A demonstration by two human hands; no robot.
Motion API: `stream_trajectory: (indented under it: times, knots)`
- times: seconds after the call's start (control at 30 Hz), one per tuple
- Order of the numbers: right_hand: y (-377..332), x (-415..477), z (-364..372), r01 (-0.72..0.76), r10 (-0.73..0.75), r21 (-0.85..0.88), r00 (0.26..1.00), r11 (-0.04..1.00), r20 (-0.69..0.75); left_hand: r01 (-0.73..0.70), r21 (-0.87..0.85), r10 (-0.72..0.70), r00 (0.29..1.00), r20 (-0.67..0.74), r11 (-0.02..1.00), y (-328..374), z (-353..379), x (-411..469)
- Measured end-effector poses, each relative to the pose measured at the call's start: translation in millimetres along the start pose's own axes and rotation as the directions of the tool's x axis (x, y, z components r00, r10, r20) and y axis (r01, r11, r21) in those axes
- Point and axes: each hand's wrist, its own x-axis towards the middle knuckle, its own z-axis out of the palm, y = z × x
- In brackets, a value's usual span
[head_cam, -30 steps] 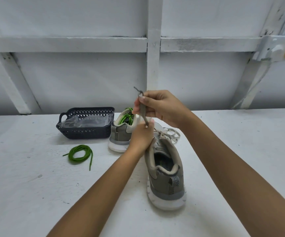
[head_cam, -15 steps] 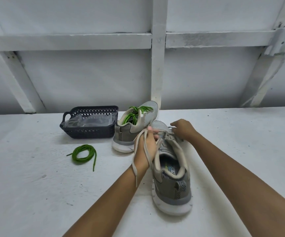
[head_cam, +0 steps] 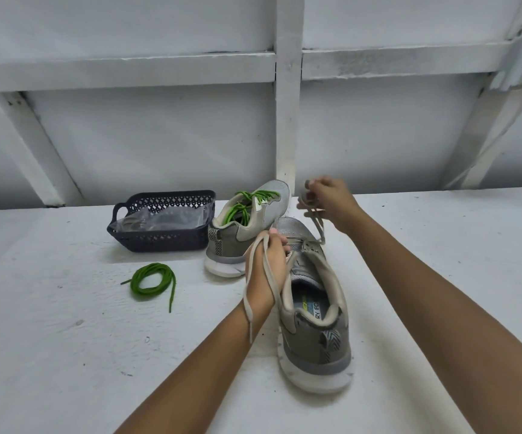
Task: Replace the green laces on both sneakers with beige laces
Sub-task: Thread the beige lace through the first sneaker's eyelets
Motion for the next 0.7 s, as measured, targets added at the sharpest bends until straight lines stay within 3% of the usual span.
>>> stream_trajectory:
  times: [0.07, 0.17, 0.27, 0.33, 0.4, 0.43, 0.5, 0.57, 0.63, 0.7]
  knots:
    - [-26, -13, 5, 0.041, -0.056, 0.147, 0.994, 0.988, 0.098, -0.033, 0.032, 0.033, 0.999, 0.005, 0.999, 1, 0, -2]
    - [-52, -26, 8, 0.112, -0.161, 0.190, 0.950, 0.975, 0.268, -0.041, 0.072, 0.041, 0.999, 0.005, 0.997, 2, -2, -2]
    - [-60, -31, 1, 0.136, -0.132, 0.025, 0.882, 0.990, 0.453, -0.084, 0.115, 0.083, 0.996, 0.014, 0.990, 2, -4, 0]
    - [-58, -33, -6, 0.070, 0.065, -0.227, 0.842, 0.971, 0.536, -0.096, 0.128, 0.094, 0.995, 0.018, 0.987, 0, -3, 1]
    - [-51, -34, -6, 0.015, 0.264, -0.522, 0.850, 0.853, 0.456, -0.063, 0.100, 0.062, 0.998, 0.005, 0.993, -2, -1, 2]
    - [-45, -32, -4, 0.022, 0.284, -0.640, 0.884, 0.768, 0.371, -0.044, 0.067, 0.044, 0.999, 0.006, 0.997, -3, 0, 2]
    - [-31, -24, 3, 0.099, 0.156, -0.789, 0.958, 0.606, 0.240, -0.046, 0.041, 0.045, 0.999, 0.017, 0.998, -4, 0, 2]
    - [-17, -15, 8, 0.160, -0.014, -0.854, 0.984, 0.495, 0.177, -0.075, 0.049, 0.074, 0.997, 0.024, 0.996, -2, -2, 0]
    - [-3, -7, 6, 0.103, -0.012, -0.851, 0.994, 0.515, 0.113, -0.081, 0.039, 0.080, 0.996, 0.030, 0.996, -1, -2, -1]
    - [16, 1, 1, -0.010, 0.111, -0.817, 0.992, 0.576, 0.066, -0.071, 0.023, 0.070, 0.997, 0.041, 0.997, 1, -3, -2]
